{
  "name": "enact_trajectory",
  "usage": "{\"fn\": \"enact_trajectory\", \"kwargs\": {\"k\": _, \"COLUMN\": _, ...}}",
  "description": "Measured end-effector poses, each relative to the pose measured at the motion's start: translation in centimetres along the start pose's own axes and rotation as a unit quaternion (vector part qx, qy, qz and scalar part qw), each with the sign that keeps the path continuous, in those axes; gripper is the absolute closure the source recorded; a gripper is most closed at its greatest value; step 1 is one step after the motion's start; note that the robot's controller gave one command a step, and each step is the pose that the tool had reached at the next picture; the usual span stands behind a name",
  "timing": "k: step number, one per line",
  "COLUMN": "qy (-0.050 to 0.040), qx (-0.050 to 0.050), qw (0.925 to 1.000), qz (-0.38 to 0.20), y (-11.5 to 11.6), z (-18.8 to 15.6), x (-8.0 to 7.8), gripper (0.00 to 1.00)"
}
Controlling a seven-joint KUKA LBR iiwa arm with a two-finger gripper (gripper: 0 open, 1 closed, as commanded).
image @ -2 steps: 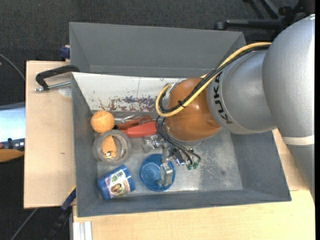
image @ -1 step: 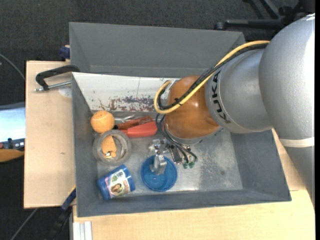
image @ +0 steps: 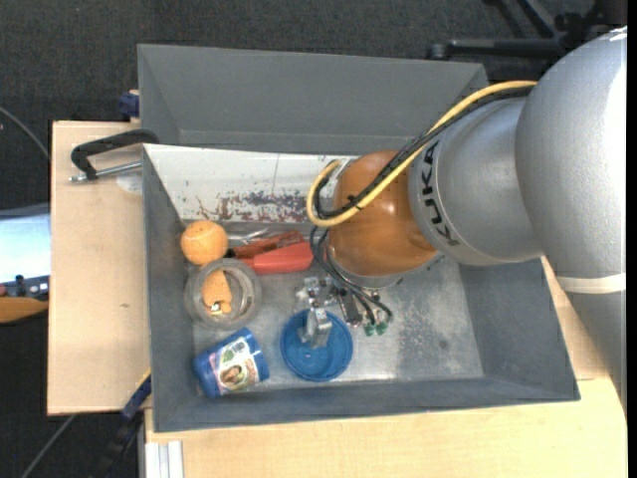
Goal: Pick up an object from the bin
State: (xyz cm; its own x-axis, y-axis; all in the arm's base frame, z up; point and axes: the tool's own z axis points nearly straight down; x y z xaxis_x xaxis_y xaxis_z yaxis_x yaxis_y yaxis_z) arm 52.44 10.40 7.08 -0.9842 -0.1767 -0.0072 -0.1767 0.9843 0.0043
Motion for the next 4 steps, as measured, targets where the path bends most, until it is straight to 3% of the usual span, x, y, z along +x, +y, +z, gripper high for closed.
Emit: {"fn": "enact_trajectory", "kwargs": {"k": 4, "qy": -0.0002, "qx": 0.000, "qw": 1.0000, "qz": 0.000, "y": 0.1, "z": -4.3, "x": 0.0, "gripper": 1.00}}
